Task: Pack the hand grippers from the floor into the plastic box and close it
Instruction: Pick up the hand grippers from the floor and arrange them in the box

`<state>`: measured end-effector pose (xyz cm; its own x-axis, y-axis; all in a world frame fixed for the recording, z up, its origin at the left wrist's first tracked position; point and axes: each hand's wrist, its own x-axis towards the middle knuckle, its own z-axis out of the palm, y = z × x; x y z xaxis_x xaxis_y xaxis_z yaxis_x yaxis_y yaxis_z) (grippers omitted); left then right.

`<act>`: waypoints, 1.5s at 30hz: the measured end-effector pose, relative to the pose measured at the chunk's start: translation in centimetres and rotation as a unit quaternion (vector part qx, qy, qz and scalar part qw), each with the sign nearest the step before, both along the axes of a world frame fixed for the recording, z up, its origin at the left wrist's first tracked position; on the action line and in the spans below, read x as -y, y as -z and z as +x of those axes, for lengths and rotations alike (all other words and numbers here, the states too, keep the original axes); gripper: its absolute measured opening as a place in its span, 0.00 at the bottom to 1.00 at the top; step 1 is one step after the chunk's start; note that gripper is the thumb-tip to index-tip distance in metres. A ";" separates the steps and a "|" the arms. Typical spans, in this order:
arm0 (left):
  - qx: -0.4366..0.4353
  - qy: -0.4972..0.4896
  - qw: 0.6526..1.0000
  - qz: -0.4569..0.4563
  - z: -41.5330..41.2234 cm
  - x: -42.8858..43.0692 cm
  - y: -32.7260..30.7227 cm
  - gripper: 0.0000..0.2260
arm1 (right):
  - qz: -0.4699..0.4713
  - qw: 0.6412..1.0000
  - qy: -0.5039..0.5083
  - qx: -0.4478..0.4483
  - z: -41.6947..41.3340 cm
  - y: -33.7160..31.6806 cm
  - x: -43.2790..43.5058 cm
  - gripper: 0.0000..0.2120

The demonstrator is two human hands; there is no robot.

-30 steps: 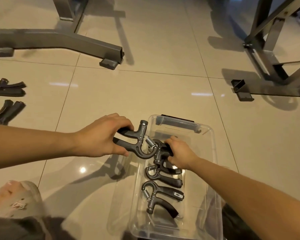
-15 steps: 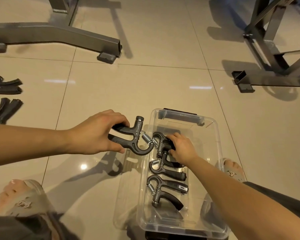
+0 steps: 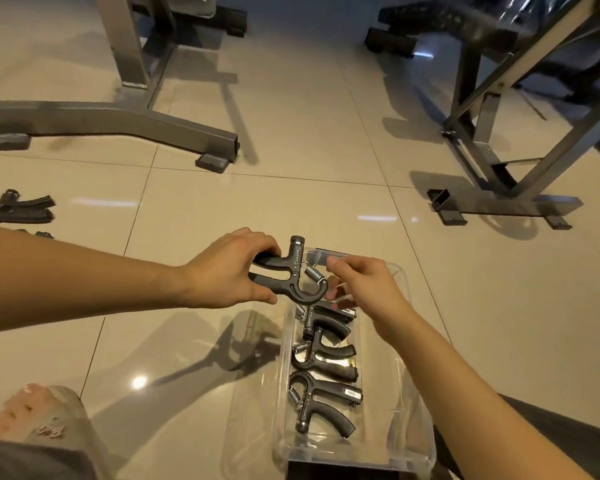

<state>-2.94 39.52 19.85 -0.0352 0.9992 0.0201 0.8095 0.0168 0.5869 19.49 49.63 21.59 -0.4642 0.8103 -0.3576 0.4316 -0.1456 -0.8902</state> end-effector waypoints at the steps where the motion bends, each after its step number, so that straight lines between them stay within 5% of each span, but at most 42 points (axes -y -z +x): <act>1: -0.002 -0.001 1.000 0.016 0.4 -0.1 -0.2 0.26 | -0.030 0.999 0.013 -0.019 0.1 -0.2 0.7 0.14; 5: -0.017 0.004 0.999 0.038 1.3 0.2 -0.5 0.25 | -0.041 0.998 0.019 -0.042 0.2 -0.1 2.3 0.11; 10: 0.062 -0.014 0.998 0.009 0.6 0.3 -1.8 0.25 | 0.022 0.998 -0.065 -0.008 1.5 -0.5 1.4 0.07; 18: 0.012 0.125 0.992 -0.016 1.3 1.1 -2.4 0.15 | 0.066 0.973 -0.218 0.028 1.8 -1.6 0.8 0.07; 28: -0.030 0.059 0.994 0.082 0.7 1.1 -2.9 0.09 | 0.107 0.993 -0.053 0.008 0.0 -0.9 0.5 0.10; 35: -0.077 -0.003 0.992 0.105 -0.5 1.0 -3.3 0.11 | 0.065 0.992 -0.082 0.073 -2.1 -0.2 3.7 0.35; 45: -0.080 0.099 0.979 0.157 -0.7 1.0 -3.5 0.14 | -0.005 0.997 -0.073 0.023 -1.3 -1.9 3.4 0.18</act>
